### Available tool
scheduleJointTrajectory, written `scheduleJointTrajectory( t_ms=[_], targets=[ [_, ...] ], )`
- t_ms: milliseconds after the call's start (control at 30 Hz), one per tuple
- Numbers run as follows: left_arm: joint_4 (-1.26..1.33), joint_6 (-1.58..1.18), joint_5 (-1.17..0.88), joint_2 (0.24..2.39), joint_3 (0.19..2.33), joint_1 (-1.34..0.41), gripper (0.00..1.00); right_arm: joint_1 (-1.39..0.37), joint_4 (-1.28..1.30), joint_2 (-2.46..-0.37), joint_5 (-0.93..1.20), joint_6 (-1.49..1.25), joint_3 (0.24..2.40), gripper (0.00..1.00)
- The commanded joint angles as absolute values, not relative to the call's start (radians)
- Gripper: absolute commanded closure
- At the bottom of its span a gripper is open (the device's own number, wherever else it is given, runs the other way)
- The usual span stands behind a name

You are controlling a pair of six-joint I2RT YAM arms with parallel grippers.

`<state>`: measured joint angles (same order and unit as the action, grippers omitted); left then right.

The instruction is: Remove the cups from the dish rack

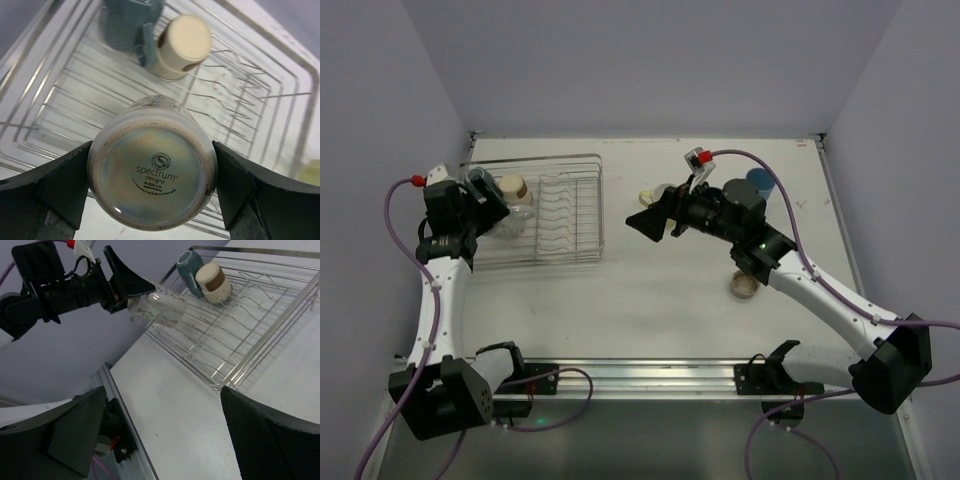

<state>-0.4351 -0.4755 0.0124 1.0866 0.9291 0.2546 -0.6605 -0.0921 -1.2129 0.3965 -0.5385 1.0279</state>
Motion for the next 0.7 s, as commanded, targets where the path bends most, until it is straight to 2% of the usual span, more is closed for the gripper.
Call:
scheduleJointTrajectory(
  t_ms=[0, 267, 533, 667],
  targets=[
    [-0.285, -0.564, -0.155, 0.986, 0.969, 0.194, 1.00, -0.695, -0.294, -1.174, 0.400, -0.686, 0.968, 0.01],
    [-0.183, -0.722, -0.313, 0.920, 1.008, 0.049, 1.00, -0.785, -0.583, -1.206, 0.361, -0.795, 0.839, 0.01],
    [-0.025, -0.870, -0.498, 0.894, 0.954, 0.012, 1.00, -0.793, -0.702, -1.302, 0.318, -0.786, 0.805, 0.02],
    [0.063, -0.948, -0.552, 0.884, 0.922, -0.047, 1.00, -0.793, -0.762, -1.341, 0.295, -0.752, 0.793, 0.05]
  ],
)
